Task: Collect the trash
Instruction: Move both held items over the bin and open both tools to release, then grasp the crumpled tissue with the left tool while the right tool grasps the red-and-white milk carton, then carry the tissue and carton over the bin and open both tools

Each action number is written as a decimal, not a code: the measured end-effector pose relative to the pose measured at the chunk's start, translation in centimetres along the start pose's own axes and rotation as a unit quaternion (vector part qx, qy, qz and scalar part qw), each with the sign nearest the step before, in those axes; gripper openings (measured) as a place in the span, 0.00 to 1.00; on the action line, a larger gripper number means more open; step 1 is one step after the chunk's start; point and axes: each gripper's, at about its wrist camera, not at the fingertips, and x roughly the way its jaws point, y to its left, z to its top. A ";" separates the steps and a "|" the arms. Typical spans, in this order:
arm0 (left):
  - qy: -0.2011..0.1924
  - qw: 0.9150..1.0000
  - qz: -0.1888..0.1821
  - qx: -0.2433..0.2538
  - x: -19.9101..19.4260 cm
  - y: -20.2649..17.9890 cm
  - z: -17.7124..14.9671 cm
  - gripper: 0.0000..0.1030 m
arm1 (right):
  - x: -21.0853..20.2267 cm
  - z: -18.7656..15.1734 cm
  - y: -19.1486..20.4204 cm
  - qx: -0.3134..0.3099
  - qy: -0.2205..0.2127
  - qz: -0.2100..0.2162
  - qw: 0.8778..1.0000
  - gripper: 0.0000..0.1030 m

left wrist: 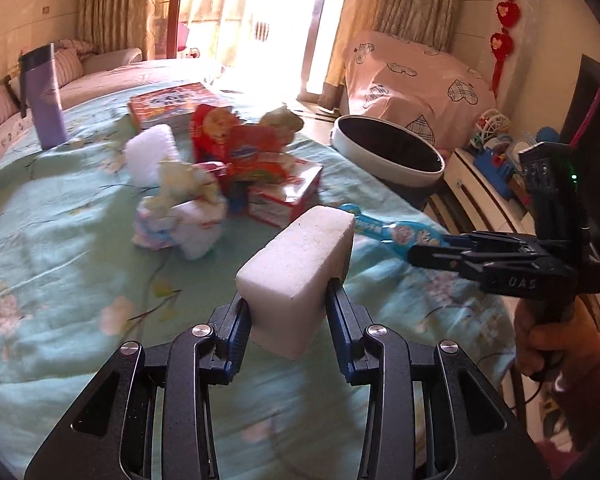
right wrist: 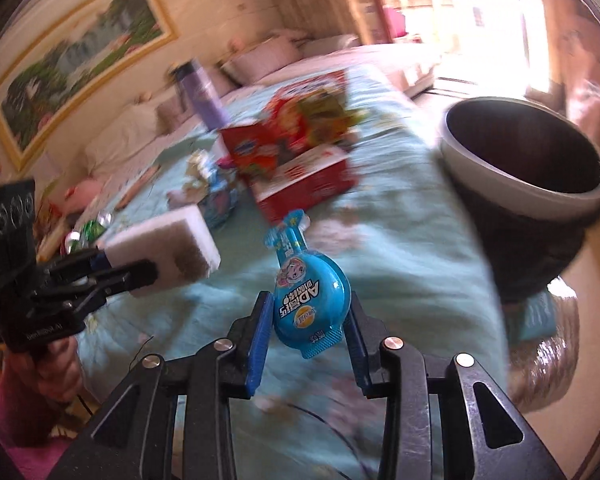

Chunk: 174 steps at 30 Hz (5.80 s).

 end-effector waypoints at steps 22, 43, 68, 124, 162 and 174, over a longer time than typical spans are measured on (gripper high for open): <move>0.000 1.000 0.018 0.000 2.8 -4.3 3.4 0.33 | -4.3 0.5 -4.0 0.040 -0.070 -0.029 0.996 0.16; -0.012 1.000 -0.002 0.022 5.4 -7.7 7.4 0.33 | -6.4 3.2 -6.3 0.047 -0.120 -0.030 0.991 0.14; 0.021 0.999 0.003 0.044 15.9 -12.3 15.8 0.33 | -4.6 9.0 -15.8 0.073 -0.106 -0.101 0.987 0.14; -0.007 0.984 0.090 -0.152 1.1 4.7 1.4 0.73 | 1.9 3.3 0.2 0.113 -0.046 -0.033 0.992 0.99; -0.014 0.985 0.044 -0.166 -0.2 8.3 0.5 0.21 | 5.0 4.2 3.9 0.017 0.027 -0.090 0.995 0.54; -0.013 0.989 0.045 -0.140 -0.8 5.2 1.0 0.21 | 7.8 6.0 2.2 0.086 0.018 -0.114 0.990 0.65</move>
